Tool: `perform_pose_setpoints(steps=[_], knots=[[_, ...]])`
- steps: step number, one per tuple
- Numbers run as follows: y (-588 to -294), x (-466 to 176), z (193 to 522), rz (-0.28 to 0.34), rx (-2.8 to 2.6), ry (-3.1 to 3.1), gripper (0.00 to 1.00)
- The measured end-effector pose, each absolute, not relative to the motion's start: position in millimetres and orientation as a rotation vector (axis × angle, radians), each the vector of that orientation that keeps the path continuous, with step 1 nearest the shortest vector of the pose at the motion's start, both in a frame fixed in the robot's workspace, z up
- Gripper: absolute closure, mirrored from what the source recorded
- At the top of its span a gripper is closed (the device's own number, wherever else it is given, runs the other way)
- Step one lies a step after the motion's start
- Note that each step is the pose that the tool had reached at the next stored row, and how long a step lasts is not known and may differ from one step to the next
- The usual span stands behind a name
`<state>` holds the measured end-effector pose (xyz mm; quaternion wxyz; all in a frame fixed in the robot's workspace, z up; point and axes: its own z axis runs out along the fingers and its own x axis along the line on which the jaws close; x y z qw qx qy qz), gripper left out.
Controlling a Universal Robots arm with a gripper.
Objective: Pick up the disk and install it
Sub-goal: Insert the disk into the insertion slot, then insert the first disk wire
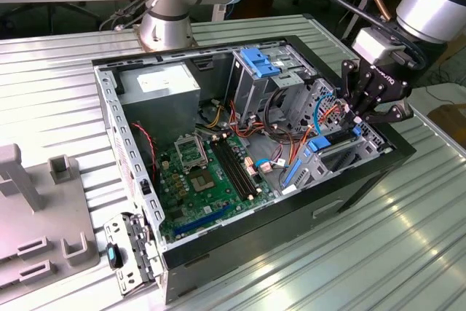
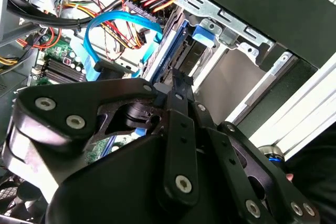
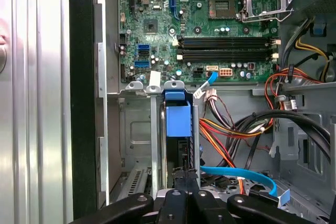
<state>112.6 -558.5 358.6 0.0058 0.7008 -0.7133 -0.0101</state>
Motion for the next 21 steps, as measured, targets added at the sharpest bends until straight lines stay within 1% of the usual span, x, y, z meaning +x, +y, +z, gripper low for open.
perform_pose_setpoints(steps=[5, 12, 15, 17, 21], knots=[[-558, 114, 359, -0.032, 2.193, -2.233, 0.89], [-558, 133, 359, -0.033, 2.191, -2.230, 0.89], [-558, 135, 365, -0.032, 2.186, -2.226, 0.89], [-555, 136, 375, -0.024, 2.181, -2.221, 0.89], [-551, 136, 376, -0.016, 2.204, -2.192, 0.89]])
